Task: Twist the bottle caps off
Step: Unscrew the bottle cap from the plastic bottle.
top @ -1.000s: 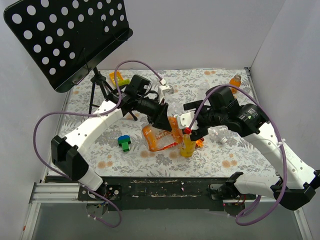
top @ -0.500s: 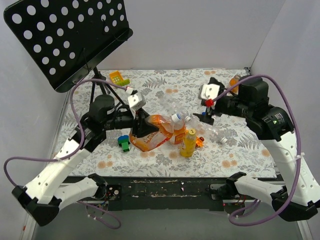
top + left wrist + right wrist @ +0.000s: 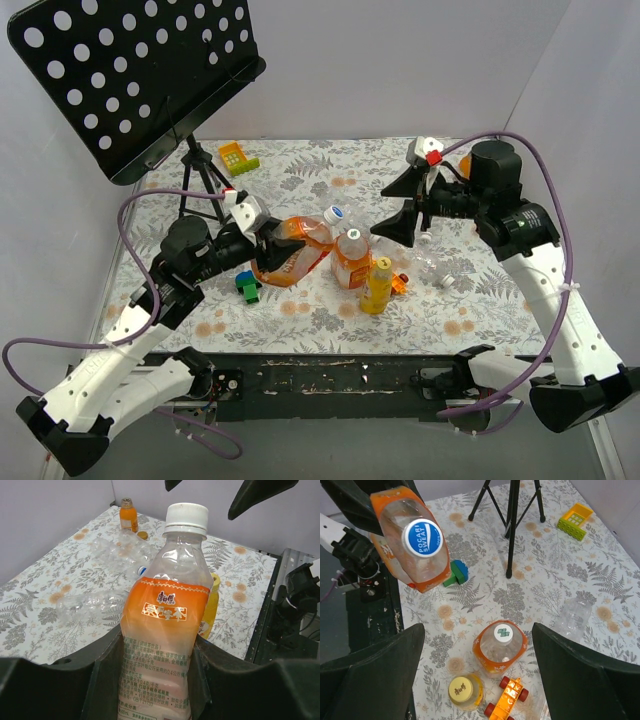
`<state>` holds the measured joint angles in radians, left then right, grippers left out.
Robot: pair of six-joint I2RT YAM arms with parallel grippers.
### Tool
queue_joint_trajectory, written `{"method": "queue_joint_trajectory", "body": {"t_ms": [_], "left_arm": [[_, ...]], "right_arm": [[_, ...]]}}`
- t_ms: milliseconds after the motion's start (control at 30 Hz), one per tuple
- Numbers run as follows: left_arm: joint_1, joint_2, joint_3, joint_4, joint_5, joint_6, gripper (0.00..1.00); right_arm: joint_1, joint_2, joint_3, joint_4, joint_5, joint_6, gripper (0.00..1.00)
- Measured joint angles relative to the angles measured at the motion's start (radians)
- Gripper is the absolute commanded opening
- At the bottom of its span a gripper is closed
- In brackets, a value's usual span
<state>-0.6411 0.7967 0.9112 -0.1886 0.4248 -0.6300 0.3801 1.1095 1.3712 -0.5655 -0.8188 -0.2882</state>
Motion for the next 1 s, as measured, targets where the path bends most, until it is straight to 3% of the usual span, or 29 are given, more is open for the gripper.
{"method": "queue_joint_trajectory", "body": {"t_ms": [500,1000], "left_arm": [[0.0,0.023,0.002,0.002,-0.048,0.084,0.0],[0.0,0.081,0.019,0.045,-0.126,0.11,0.0]], "right_arm": [[-0.052,0.089,0.039,0.058,-0.201,0.119,0.94],[-0.075,0.162,0.124,0.037,-0.248,0.137,0.92]]}}
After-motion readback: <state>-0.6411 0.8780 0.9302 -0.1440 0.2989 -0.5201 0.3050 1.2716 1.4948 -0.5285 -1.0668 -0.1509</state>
